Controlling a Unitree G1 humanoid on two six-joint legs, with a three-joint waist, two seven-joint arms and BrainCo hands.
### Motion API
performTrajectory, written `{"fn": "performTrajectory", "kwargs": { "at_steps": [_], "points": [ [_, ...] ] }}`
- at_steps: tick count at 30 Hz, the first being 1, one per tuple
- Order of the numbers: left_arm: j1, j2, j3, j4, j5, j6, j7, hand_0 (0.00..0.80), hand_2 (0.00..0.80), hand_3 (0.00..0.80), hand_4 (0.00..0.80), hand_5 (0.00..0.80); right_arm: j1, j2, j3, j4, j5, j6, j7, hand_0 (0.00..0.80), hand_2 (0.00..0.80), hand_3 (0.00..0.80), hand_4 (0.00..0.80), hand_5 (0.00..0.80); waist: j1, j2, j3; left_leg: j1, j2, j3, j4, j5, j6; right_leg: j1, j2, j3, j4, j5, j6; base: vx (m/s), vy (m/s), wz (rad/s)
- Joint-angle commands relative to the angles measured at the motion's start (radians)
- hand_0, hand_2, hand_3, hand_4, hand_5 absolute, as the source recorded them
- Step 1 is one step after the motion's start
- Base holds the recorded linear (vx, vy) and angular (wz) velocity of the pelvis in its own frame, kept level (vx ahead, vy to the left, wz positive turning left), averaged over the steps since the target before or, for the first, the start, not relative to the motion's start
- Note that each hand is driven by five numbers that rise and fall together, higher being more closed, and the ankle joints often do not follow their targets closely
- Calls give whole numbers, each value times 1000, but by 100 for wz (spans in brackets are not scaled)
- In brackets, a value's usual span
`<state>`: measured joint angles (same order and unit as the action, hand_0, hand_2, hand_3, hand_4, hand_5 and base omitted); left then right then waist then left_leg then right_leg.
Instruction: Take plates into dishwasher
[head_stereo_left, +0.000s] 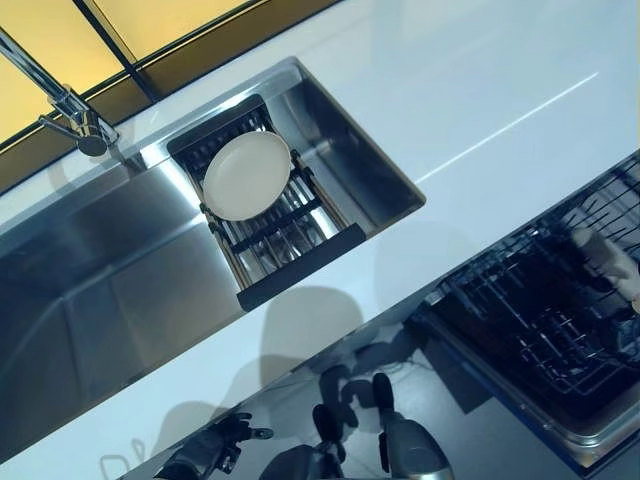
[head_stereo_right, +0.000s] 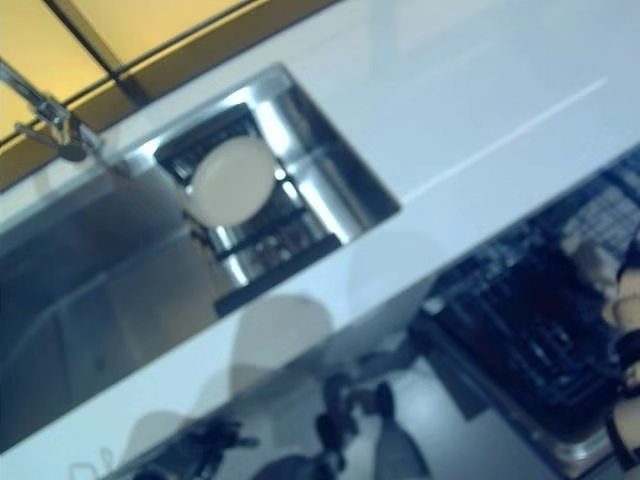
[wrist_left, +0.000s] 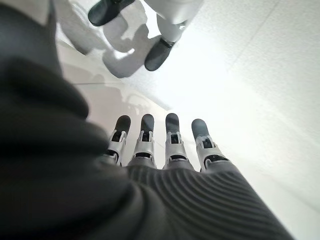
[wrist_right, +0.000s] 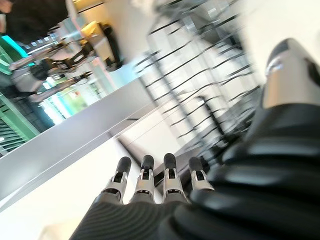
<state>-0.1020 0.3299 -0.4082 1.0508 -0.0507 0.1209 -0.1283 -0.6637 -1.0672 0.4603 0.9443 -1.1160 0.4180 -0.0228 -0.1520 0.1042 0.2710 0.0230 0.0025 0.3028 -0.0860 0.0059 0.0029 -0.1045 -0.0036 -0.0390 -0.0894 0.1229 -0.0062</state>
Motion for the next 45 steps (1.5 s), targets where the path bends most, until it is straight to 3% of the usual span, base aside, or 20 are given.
{"fn": "performTrajectory", "kwargs": {
  "at_steps": [1,10,16,24,28,33,39,45],
  "points": [
    [-30,46,18,65,71,-7,10,0,0,0,0,0,16,-44,-13,-13,10,38,-23,0,0,0,0,0,2,-91,-131,78,54,0,-1,-39,-48,26,-69,11,2,-7,161,61,47,-1],
    [-22,46,56,99,90,15,-1,0,0,0,0,0,-26,-165,-31,-103,19,50,39,0,0,0,0,0,-13,-155,-199,112,68,9,-1,-42,-47,58,-47,47,2,-6,160,61,66,-6],
    [-19,50,63,109,81,32,3,0,0,0,0,0,-114,-263,-9,-85,88,37,10,0,0,0,0,0,-9,-184,-228,126,75,13,-1,-43,-45,75,-41,47,2,-4,162,56,24,-3],
    [-25,50,46,112,13,57,33,0,0,0,0,0,-451,-350,192,-124,239,-83,-103,0,0,0,0,0,25,-207,-244,125,72,-9,-1,-40,-43,104,-48,11,2,-17,158,36,19,-1],
    [-15,40,50,111,-3,65,46,0,0,0,0,0,-589,-351,287,-185,272,-106,-88,0,0,0,0,0,42,-210,-247,121,65,-28,-1,-39,-43,118,-54,-13,2,-29,153,47,22,8],
    [4,28,57,116,-35,65,71,0,0,0,0,0,-779,-295,408,-331,340,-191,-61,0,0,0,0,0,84,-211,-240,107,50,-75,-1,-31,-43,133,-68,-56,2,-39,149,46,24,20],
    [22,8,91,110,-54,62,95,0,0,0,0,0,-756,-194,362,-592,336,-260,7,0,0,0,0,0,124,-203,-215,84,34,-117,-1,-23,-37,140,-80,-92,2,-46,146,27,24,24],
    [10,2,105,111,-72,33,117,0,0,0,0,0,-684,-104,324,-735,346,-299,31,0,0,0,0,0,168,-203,-163,43,20,-155,-1,-14,-33,131,-94,-133,2,-46,144,-47,18,29]
  ]
}}
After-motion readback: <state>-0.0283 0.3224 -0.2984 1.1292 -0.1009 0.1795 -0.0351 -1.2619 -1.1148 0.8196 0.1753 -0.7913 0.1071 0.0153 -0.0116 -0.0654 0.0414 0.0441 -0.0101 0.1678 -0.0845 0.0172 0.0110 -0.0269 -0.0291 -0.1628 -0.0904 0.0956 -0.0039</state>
